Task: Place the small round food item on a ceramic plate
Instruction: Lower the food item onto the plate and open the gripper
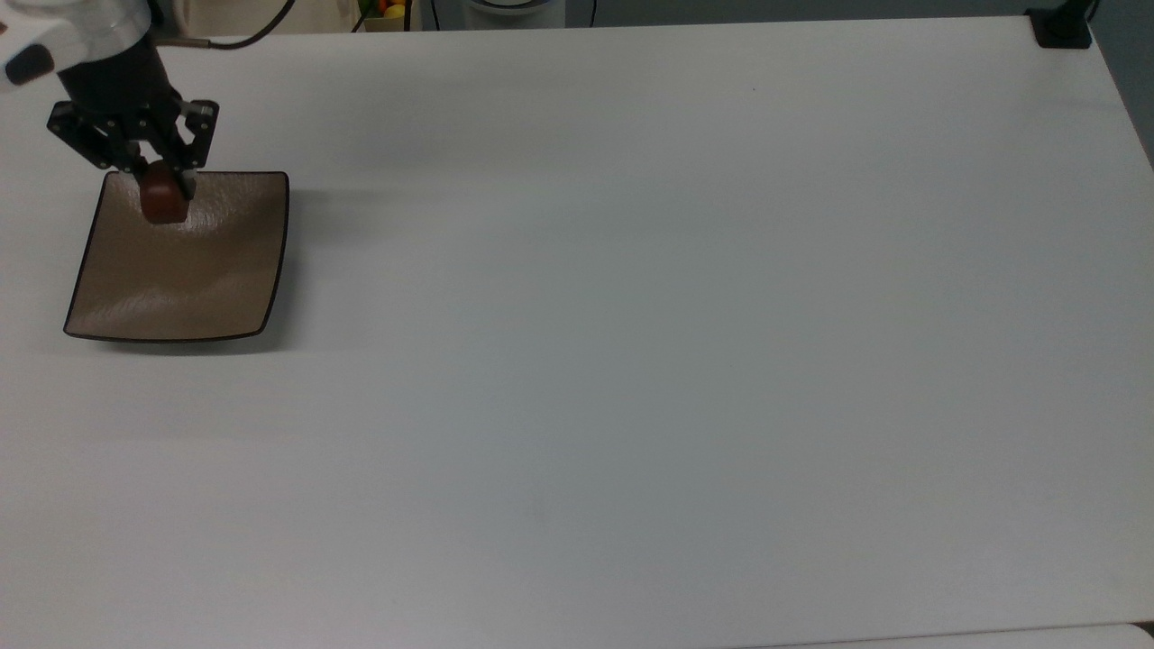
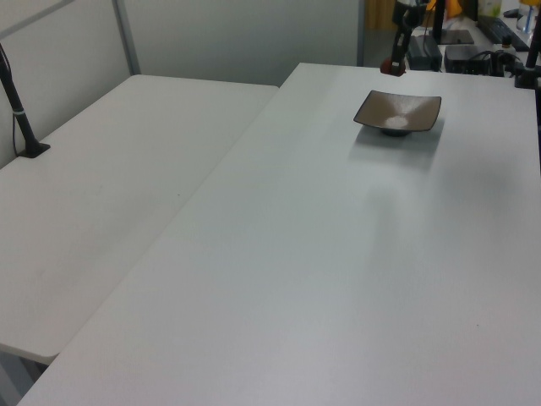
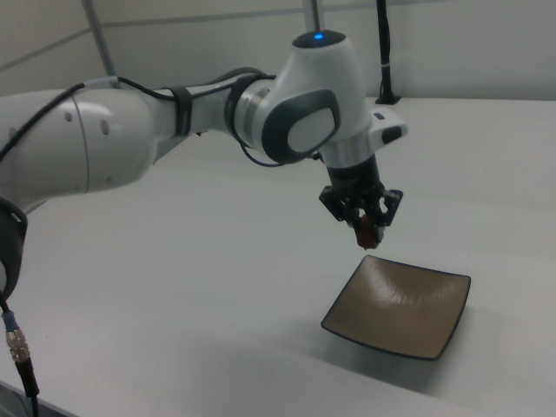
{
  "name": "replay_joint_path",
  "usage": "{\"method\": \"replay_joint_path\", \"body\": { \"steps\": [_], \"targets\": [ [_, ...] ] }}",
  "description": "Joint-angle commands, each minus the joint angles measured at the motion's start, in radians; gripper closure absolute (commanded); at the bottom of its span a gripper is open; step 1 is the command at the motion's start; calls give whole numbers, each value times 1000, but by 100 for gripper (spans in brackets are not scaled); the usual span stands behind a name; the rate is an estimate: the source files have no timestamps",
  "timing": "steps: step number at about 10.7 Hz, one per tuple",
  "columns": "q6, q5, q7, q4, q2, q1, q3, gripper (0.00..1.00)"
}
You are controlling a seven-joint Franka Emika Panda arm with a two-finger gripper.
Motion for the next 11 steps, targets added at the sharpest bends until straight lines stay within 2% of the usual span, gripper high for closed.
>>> {"method": "replay_joint_path", "body": {
  "steps": [1,5,7,11],
  "targets": [
    [66,-31,-23,-16,63,0,-15,68],
    [141,-45,-22,-45,132,-8,-16,67],
    [146,-88,-22,-54,161,-11,-16,67],
    [187,-90,-20,-82,191,-17,-16,64]
  ]
}}
